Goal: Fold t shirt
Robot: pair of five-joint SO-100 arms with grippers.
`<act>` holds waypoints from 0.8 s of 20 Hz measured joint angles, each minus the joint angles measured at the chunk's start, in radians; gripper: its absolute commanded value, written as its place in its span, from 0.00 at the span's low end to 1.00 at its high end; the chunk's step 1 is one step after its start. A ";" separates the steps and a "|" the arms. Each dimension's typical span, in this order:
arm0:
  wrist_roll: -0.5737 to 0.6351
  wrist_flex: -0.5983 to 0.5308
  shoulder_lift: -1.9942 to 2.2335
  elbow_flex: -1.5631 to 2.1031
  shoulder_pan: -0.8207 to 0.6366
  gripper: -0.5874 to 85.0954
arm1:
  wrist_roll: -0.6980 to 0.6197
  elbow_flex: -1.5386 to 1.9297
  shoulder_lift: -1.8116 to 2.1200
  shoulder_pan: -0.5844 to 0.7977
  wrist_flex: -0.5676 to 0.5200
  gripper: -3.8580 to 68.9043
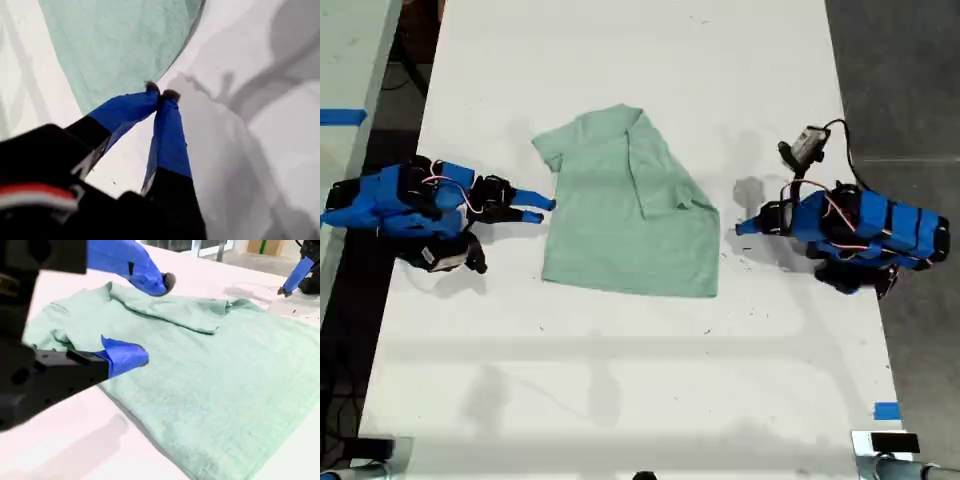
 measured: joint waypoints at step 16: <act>0.742 0.100 -1.023 -0.664 -0.549 0.38 | 0.124 0.000 0.000 -0.005 0.080 0.05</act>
